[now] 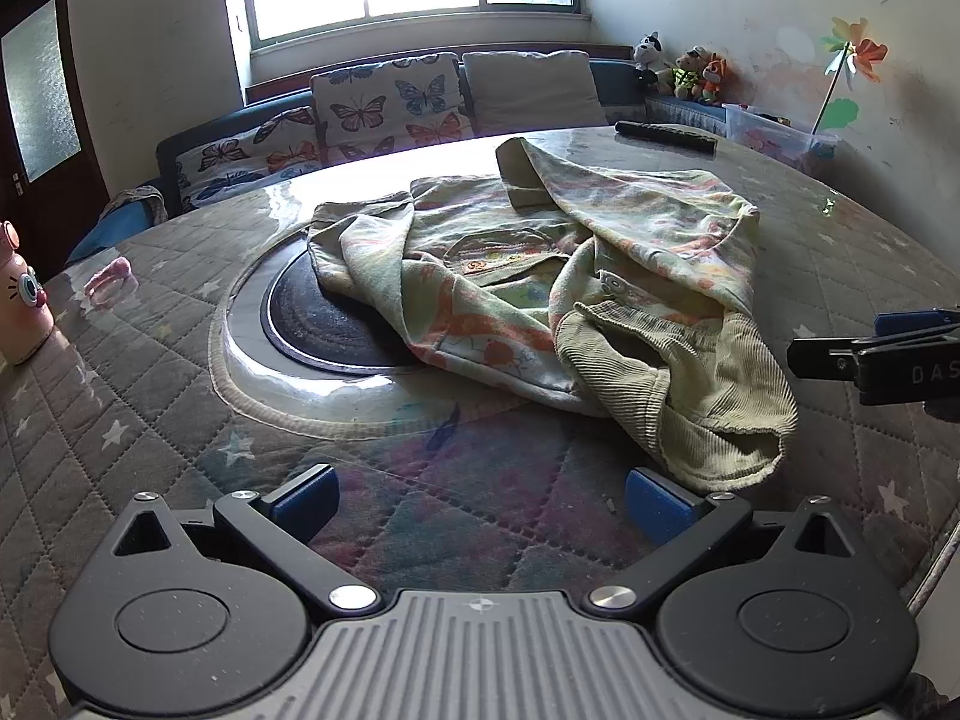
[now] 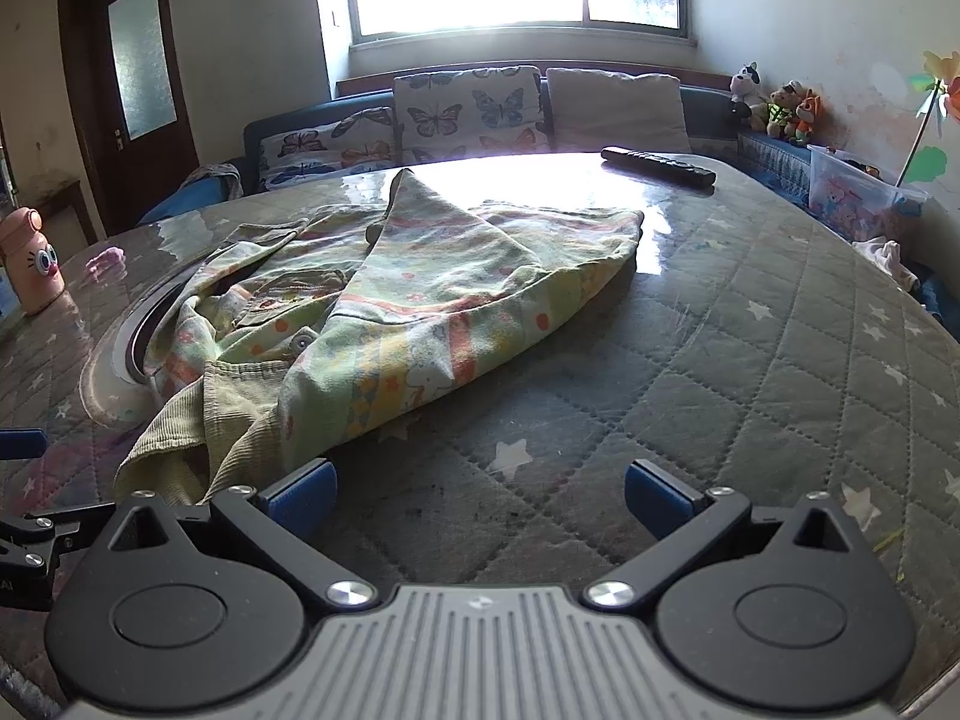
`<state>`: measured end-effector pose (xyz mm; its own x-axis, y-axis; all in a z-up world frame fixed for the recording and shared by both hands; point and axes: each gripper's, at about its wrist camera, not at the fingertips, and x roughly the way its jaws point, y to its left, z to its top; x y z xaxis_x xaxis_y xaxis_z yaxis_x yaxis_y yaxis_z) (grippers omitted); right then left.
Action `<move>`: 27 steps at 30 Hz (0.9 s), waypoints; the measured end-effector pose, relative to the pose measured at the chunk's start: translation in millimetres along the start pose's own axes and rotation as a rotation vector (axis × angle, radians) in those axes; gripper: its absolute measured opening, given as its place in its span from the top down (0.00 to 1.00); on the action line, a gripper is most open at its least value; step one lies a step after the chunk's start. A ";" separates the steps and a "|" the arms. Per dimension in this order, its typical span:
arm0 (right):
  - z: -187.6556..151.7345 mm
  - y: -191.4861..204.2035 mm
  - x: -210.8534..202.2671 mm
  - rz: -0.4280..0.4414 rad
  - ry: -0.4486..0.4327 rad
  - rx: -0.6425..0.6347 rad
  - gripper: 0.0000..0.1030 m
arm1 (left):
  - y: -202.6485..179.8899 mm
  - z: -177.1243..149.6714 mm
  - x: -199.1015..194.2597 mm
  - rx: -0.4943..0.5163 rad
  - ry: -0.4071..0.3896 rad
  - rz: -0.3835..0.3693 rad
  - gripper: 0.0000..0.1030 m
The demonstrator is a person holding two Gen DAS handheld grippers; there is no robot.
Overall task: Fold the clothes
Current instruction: 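Move both grippers toward the crumpled patterned shirt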
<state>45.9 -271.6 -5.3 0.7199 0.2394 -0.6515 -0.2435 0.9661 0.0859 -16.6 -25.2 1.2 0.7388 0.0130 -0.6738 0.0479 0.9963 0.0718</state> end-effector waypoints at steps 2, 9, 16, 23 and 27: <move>-0.3 0.1 0.1 0.001 0.005 0.001 0.00 | -0.3 -0.3 0.0 0.001 0.001 -0.001 0.00; -1.4 2.7 -0.2 0.008 0.008 -0.006 0.00 | -2.0 -0.7 -0.4 0.006 0.001 -0.006 0.00; -1.4 6.4 0.5 0.009 -0.010 -0.027 0.00 | -4.1 0.0 0.3 0.015 0.002 -0.011 0.00; 0.7 6.9 3.1 0.021 -0.006 -0.016 0.00 | -4.5 2.8 3.3 0.019 0.007 -0.012 0.00; 3.7 8.1 5.7 0.010 0.002 -0.034 0.00 | -4.1 5.0 5.6 0.021 0.009 -0.013 0.00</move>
<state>50.4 -262.1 -5.5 0.7159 0.2491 -0.6523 -0.2729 0.9597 0.0671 -9.3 -29.6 0.7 0.7318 0.0007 -0.6815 0.0719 0.9943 0.0782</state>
